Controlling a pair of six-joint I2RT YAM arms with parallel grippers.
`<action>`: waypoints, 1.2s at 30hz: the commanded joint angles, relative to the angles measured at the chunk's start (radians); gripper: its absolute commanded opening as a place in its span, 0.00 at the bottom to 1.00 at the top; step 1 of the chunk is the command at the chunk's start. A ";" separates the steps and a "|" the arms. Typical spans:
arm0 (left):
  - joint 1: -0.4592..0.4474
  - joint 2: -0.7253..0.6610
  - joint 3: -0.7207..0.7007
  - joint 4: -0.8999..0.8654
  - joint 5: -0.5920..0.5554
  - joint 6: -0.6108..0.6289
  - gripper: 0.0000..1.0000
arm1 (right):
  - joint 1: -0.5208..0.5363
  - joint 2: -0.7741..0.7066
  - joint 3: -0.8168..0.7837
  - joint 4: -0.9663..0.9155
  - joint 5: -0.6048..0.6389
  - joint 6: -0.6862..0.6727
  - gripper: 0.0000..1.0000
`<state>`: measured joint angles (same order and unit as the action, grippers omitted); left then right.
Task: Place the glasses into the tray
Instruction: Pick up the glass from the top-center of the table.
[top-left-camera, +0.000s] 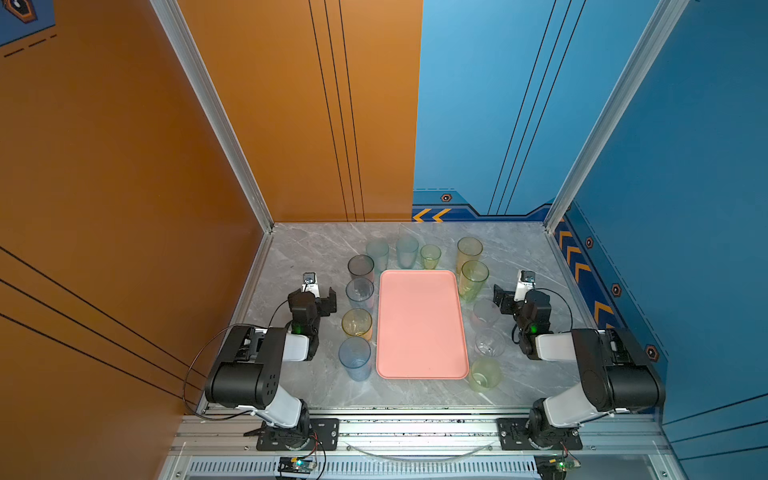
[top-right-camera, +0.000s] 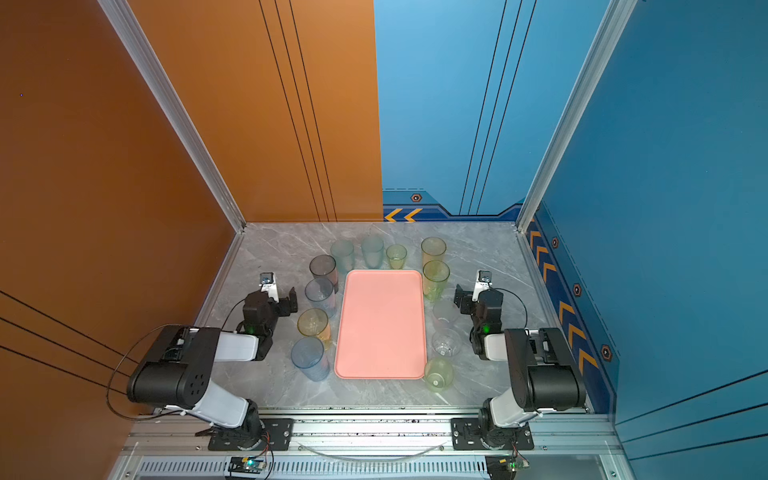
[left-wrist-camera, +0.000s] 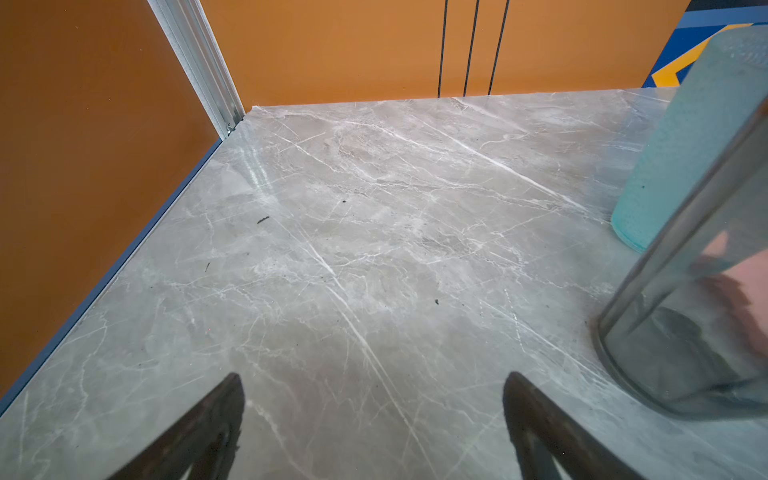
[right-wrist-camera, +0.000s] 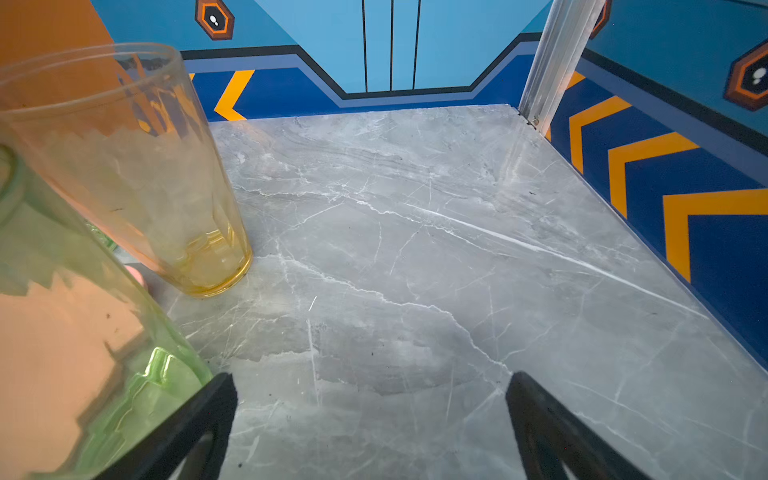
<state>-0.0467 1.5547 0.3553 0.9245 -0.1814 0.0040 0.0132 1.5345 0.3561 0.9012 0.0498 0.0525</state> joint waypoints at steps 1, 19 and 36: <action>0.002 0.010 0.020 0.013 0.010 0.013 0.98 | -0.004 0.015 0.017 0.013 0.012 0.013 1.00; 0.004 0.012 0.021 0.012 0.016 0.014 0.98 | -0.005 0.015 0.017 0.013 0.012 0.013 1.00; 0.015 0.011 0.024 0.008 0.037 0.011 0.98 | -0.004 0.014 0.017 0.013 0.013 0.013 1.00</action>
<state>-0.0441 1.5547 0.3553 0.9245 -0.1711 0.0040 0.0128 1.5345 0.3565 0.9012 0.0498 0.0525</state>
